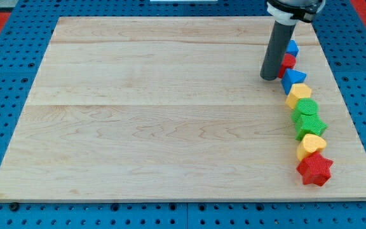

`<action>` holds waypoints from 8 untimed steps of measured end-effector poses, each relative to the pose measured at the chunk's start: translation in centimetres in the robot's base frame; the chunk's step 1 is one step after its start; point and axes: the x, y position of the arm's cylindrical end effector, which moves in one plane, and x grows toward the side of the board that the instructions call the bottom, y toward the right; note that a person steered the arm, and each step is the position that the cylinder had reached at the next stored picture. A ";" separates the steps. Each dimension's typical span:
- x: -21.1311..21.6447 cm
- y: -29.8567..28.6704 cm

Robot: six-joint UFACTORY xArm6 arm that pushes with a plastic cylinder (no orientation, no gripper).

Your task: Adjust the blocks to form a straight line

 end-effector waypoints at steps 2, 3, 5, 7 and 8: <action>-0.4 0.9; -0.4 0.9; -0.4 1.4; -0.9 0.4; -0.5 -0.3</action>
